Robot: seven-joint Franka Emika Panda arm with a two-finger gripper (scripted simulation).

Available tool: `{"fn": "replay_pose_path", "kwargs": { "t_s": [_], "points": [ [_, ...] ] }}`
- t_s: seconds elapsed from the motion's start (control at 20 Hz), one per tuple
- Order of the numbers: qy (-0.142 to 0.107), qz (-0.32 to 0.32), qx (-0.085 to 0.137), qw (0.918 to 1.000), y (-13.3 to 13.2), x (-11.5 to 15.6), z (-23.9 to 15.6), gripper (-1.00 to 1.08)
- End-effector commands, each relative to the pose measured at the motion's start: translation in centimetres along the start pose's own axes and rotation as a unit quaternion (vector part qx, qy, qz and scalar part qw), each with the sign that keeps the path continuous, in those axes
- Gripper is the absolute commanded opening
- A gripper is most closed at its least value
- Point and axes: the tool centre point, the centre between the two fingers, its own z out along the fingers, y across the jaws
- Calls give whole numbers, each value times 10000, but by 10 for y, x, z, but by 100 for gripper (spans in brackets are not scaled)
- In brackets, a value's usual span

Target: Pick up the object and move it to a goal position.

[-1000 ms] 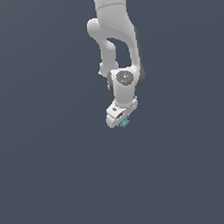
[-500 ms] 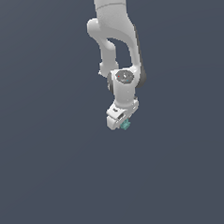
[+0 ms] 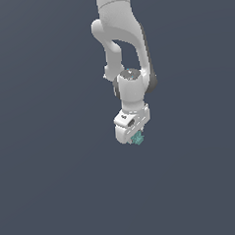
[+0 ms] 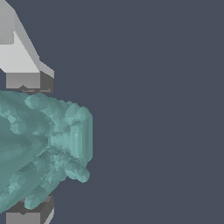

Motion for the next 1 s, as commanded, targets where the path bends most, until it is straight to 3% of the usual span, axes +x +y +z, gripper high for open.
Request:
{"fn": "replay_pose_path", "kwargs": {
  "t_s": [0.0, 0.35, 0.95],
  "points": [
    [366, -127, -175, 9991, 14, 24, -11, -100],
    [1382, -478, -643, 9872, 47, 86, -55, -100],
    [2731, -945, -1251, 9491, 77, 157, -138, -100]
  ]
}}
